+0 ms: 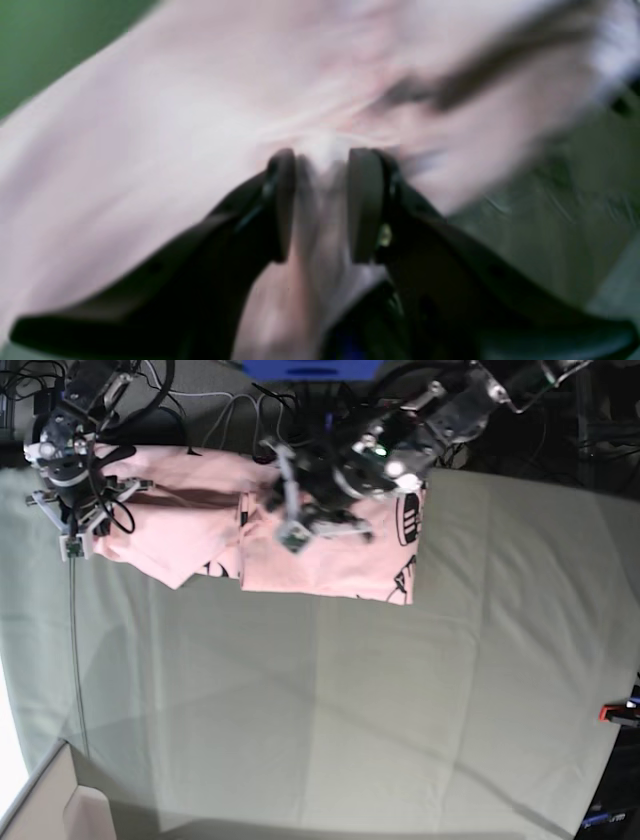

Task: Layout the t-shirt on the table in an organized manner, then fold the t-shirt properly
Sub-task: 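Release the folded end with the left gripper and raise it away, then hold the strip end with the right gripper and adjust its grip, then lift the strip end with the right gripper and fold it over the stack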

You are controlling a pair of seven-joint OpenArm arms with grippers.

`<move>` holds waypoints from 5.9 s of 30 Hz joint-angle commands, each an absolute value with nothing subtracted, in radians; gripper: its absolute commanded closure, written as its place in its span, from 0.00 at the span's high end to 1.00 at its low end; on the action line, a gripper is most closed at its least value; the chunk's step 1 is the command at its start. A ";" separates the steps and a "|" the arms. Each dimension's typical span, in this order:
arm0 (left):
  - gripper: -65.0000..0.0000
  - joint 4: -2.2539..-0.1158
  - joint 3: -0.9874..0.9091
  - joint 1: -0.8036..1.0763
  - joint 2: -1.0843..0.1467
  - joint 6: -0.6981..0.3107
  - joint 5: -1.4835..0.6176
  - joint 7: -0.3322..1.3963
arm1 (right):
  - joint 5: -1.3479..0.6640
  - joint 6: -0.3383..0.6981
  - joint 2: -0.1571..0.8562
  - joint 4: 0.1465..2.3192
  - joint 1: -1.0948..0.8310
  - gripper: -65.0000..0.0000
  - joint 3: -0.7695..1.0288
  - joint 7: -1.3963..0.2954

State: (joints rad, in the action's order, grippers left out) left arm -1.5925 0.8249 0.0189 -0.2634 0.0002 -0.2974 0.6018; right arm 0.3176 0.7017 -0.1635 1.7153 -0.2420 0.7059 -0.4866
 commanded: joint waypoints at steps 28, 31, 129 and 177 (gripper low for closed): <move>0.27 -1.810 0.036 0.245 -0.418 -0.001 -0.300 0.581 | 0.311 0.698 -0.157 1.799 -0.189 0.64 0.895 -0.473; 0.27 -1.794 -0.056 0.254 -0.417 -0.001 -0.300 0.581 | 0.311 0.698 -0.157 1.804 -0.162 0.64 0.898 -0.559; 0.27 -1.575 -0.318 0.151 -0.262 -0.291 -0.291 0.581 | 0.309 0.698 -0.157 1.767 -0.203 0.61 0.826 -0.713; 0.27 -1.575 -0.524 0.166 -0.265 -0.291 -0.291 0.590 | 0.309 0.698 -0.157 1.900 -0.234 0.00 0.591 -0.711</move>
State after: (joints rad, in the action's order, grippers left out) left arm -1.5581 -0.5175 0.1738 -0.2512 -0.2890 -0.2813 0.6102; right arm 0.3233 0.7033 -0.1623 1.8740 -0.2390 0.5900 -0.7368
